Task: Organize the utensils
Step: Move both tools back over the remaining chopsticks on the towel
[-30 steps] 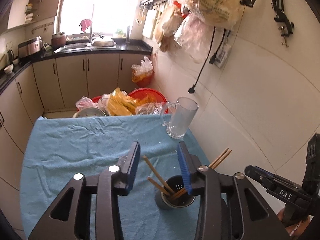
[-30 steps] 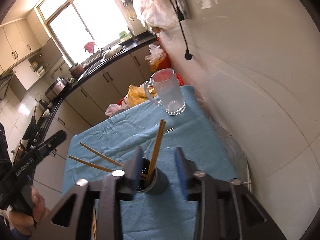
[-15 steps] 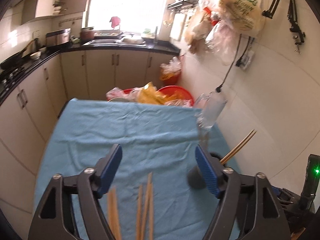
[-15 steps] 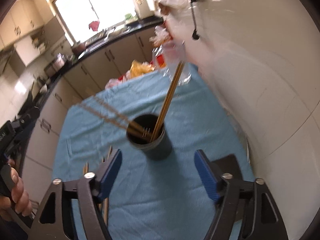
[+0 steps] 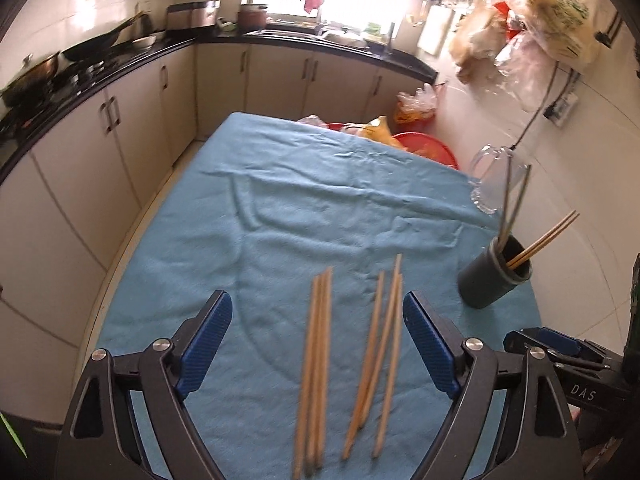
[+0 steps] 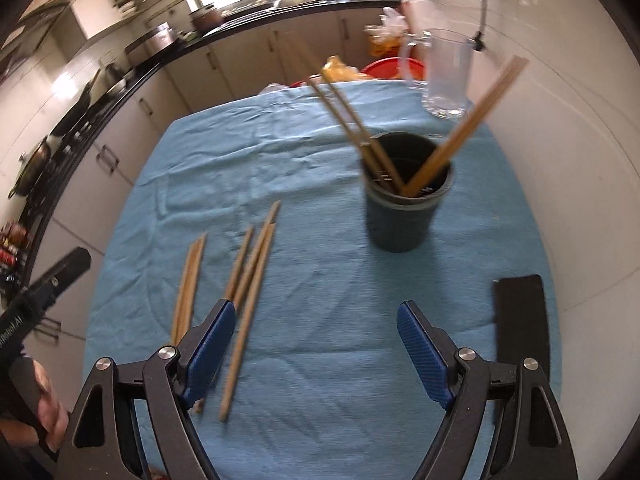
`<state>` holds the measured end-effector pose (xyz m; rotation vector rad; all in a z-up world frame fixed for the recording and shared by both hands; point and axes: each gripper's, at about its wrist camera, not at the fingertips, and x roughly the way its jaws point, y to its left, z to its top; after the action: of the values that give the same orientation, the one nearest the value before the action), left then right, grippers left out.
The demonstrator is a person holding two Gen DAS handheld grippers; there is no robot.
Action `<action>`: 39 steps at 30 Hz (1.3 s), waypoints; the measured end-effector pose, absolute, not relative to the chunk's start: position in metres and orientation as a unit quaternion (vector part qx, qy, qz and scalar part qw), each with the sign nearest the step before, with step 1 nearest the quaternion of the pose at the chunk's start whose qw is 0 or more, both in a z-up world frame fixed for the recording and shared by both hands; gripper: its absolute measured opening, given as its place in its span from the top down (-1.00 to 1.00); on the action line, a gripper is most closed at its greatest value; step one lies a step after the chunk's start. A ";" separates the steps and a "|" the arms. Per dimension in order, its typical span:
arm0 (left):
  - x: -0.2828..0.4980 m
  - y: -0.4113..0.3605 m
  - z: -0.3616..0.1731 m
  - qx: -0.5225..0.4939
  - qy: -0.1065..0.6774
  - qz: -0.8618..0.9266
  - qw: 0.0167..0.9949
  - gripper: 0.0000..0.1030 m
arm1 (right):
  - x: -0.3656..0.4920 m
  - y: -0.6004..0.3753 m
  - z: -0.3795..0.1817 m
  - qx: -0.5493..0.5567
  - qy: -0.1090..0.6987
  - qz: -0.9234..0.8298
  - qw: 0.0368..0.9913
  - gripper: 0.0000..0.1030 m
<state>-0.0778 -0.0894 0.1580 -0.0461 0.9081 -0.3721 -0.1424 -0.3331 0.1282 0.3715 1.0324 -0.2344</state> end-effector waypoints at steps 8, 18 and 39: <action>-0.085 -0.058 0.158 -0.028 0.445 -0.157 0.881 -0.67 | -0.127 -0.297 0.119 0.168 0.506 -0.072 0.843 -0.68; -0.086 -0.040 0.159 -0.010 0.451 -0.150 0.880 -0.68 | -0.115 -0.270 0.112 0.181 0.507 -0.050 0.842 -0.68; -0.050 -0.083 0.088 0.008 0.542 -0.239 0.806 -0.03 | -0.148 -0.295 0.117 0.202 0.489 -0.087 0.844 -0.68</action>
<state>-0.0500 -0.0830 0.0882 0.0161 1.1602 -0.5126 -0.1476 -0.2945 0.1166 0.4270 1.0327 -0.1840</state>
